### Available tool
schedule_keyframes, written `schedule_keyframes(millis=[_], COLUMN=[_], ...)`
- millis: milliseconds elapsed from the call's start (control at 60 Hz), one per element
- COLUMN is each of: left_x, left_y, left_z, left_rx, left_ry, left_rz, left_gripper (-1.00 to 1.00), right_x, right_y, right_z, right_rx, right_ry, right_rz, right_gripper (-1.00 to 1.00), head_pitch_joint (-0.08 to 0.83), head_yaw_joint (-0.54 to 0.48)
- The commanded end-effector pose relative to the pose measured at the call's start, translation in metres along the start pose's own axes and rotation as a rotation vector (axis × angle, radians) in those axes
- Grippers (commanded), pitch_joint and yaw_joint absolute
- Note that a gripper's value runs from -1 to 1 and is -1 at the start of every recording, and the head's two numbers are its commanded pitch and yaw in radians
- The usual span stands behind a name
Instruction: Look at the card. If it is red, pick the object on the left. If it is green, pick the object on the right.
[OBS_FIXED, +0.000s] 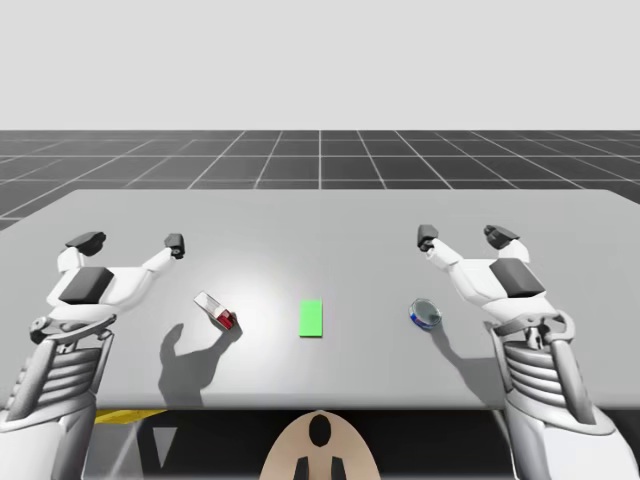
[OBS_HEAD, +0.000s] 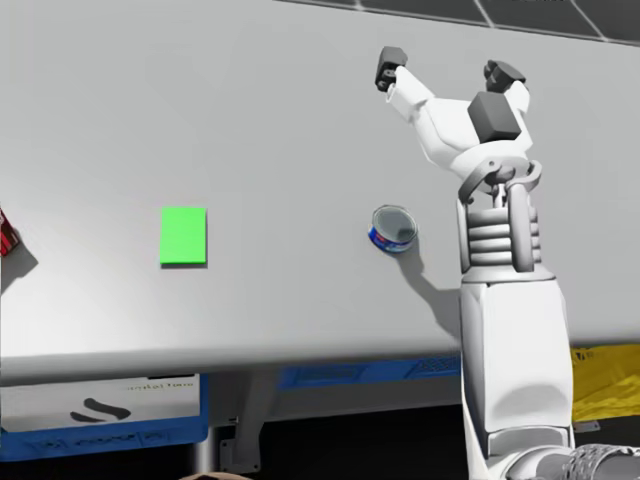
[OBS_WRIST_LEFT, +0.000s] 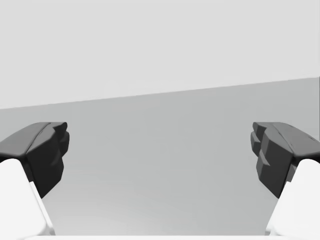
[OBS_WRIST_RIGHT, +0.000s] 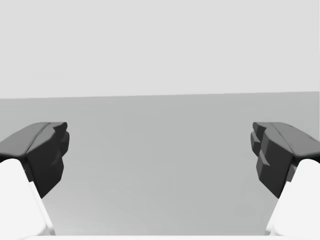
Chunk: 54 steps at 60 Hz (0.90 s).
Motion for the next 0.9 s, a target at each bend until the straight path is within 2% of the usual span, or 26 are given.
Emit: schedule_keyframes(millis=[17, 233, 450, 483, 550, 633, 667, 900], left_x=[0.001, 0.000, 0.000, 0.000, 0.000, 0.001, 0.001, 0.001], left_y=[0.001, 0.000, -0.001, 0.000, 0.000, 0.000, 0.000, 0.000], left_z=[0.001, 0.001, 0.003, 0.003, 0.003, 0.004, 0.004, 0.003], left_rx=[-0.004, -0.007, -0.006, -0.004, -0.001, -0.001, -0.001, -0.001], left_ry=[-0.004, -0.003, 0.000, 0.000, 0.003, 0.003, 0.001, 0.004], left_rz=[0.001, -0.001, 0.000, 0.003, 0.007, 0.009, 0.011, 0.013], left_gripper=[-1.00, -1.00, -1.00, -1.00, -1.00, -1.00, -1.00, -1.00], right_x=[-0.002, -0.003, -0.005, -0.004, -0.004, -0.008, -0.012, -0.047], right_y=[0.001, 0.002, 0.010, 0.012, 0.012, 0.012, 0.012, 0.011], right_z=[-0.001, -0.001, 0.003, 0.008, 0.016, 0.033, 0.043, 0.087], right_rx=[0.002, 0.006, 0.023, 0.033, 0.031, 0.031, 0.038, 0.062], right_ry=[0.004, 0.007, 0.014, 0.008, 0.001, 0.034, 0.043, 0.094], right_rz=[0.005, 0.007, 0.008, 0.008, 0.037, 0.035, 0.052, 0.039], right_gripper=[-1.00, -1.00, -1.00, -1.00, -1.00, -1.00, -1.00, -1.00], head_pitch_joint=[0.779, 0.787, 0.768, 0.764, 0.757, 0.754, 0.750, 0.739], head_yaw_joint=[-0.31, -0.37, -0.38, -0.38, -0.38, -0.39, -0.40, -0.39])
